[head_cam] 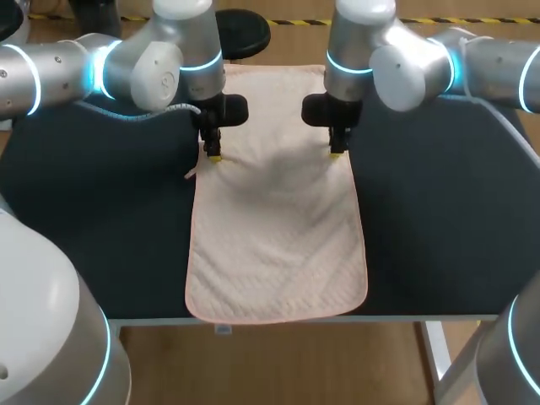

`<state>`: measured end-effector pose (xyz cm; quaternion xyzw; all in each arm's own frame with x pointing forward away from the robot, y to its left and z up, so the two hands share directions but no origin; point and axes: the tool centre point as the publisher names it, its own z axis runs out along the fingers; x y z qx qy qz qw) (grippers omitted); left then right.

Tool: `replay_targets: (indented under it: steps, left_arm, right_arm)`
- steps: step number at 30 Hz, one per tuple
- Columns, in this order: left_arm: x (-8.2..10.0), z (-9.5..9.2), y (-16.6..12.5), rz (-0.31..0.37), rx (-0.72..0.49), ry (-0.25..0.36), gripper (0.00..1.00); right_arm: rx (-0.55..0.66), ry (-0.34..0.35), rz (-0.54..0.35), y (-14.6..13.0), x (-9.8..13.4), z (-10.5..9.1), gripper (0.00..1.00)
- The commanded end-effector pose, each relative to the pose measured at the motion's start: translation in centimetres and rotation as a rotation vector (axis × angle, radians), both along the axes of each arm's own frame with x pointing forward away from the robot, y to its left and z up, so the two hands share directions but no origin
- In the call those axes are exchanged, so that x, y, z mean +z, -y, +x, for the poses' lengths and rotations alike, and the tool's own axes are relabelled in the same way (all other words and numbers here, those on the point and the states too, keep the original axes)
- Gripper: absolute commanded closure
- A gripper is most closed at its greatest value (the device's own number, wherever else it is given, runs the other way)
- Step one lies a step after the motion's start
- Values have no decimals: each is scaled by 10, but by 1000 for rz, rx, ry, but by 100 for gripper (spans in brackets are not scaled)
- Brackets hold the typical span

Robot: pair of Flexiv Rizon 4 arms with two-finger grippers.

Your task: Fold the towel

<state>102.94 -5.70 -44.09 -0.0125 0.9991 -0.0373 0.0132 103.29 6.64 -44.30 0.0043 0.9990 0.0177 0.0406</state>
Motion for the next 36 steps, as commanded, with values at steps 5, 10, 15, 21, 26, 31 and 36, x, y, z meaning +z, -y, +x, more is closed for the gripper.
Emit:
replay_targets:
  steps: [5,10,15,21,26,31,36]
  left_arm:
    - [-1,3,0,-9,8,4,100]
    - [8,6,0,-26,30,19,100]
    - [31,12,-1,-67,57,73,100]
    - [76,29,-7,-138,111,176,100]
    - [120,43,-14,-167,137,292,100]
    - [158,57,-18,-171,156,421,100]
    - [195,73,-18,-188,199,537,100]
  right_arm:
    - [-4,5,4,5,7,-1,100]
    - [1,27,7,6,17,1,100]
    - [4,65,26,6,39,6,100]
    - [-12,148,70,8,82,24,100]
    - [-23,242,114,13,128,42,100]
    - [-18,338,157,14,171,56,100]
    - [4,431,201,9,210,67,100]
